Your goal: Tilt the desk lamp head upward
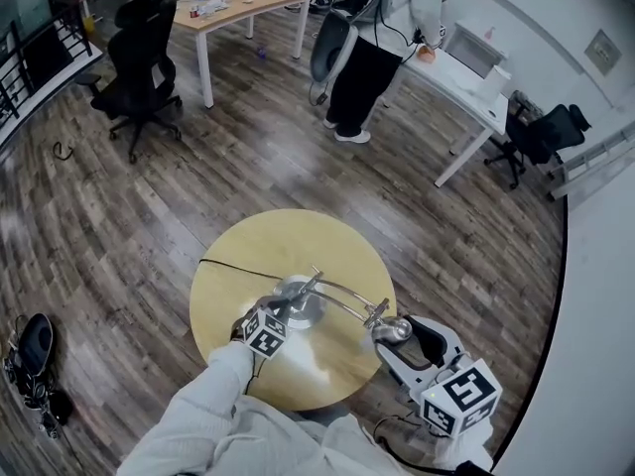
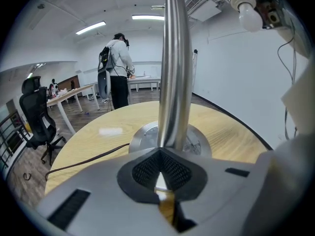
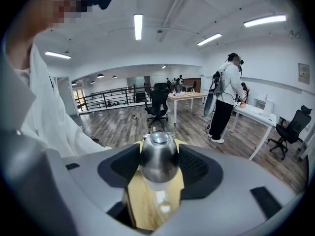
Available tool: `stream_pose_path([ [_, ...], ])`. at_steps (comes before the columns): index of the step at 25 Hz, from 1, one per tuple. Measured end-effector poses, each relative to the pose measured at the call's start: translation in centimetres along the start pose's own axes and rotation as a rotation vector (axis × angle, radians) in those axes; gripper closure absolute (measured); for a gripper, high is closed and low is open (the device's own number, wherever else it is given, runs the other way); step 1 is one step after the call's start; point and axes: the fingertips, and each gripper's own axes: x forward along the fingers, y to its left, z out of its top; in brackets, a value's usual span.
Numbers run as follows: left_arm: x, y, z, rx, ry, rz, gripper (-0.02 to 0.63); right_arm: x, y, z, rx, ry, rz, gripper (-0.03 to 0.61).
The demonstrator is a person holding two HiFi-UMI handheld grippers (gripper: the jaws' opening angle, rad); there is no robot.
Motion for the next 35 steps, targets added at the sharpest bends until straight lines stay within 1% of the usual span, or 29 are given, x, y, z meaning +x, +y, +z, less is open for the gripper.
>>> stream_pose_path([
  [5, 0.0, 0.1, 0.1, 0.001, -0.001, -0.014, 0.615, 0.5, 0.5, 3.1, -0.068, 0.072, 0.002, 0.321],
  [8, 0.0, 0.0, 0.0, 0.009, 0.004, -0.017, 0.615, 1.1, 0.8, 4.7, -0.120, 0.144, 0.003, 0.321],
  [12, -0.2, 0.0, 0.0, -0.010, -0.011, -0.009, 0.615, 1.8, 1.5, 6.5, -0.193, 0.244, 0.011, 0.322],
  [15, -0.3, -0.1, -0.1, -0.001, -0.021, -0.005, 0.615, 2.7, 1.9, 7.6, -0.221, 0.321, 0.023, 0.322],
  [19, -0.3, 0.2, 0.0, 0.038, -0.020, -0.008, 0.615, 4.1, 2.1, 9.5, -0.251, 0.414, 0.043, 0.322],
  [25, -0.3, 0.5, 0.0, 0.025, -0.026, -0.004, 0.615, 6.3, 2.5, 11.8, -0.280, 0.522, 0.077, 0.321],
  [27, -0.3, 0.5, -0.1, 0.019, -0.025, -0.005, 0.615, 6.9, 2.8, 12.2, -0.289, 0.536, 0.085, 0.322],
  [29, -0.3, 0.6, -0.1, 0.014, -0.025, -0.006, 0.615, 7.4, 2.9, 12.6, -0.295, 0.528, 0.094, 0.321],
  [35, -0.2, 0.3, -0.3, 0.021, -0.008, -0.008, 0.615, 7.5, 3.0, 12.9, -0.299, 0.451, 0.126, 0.321],
])
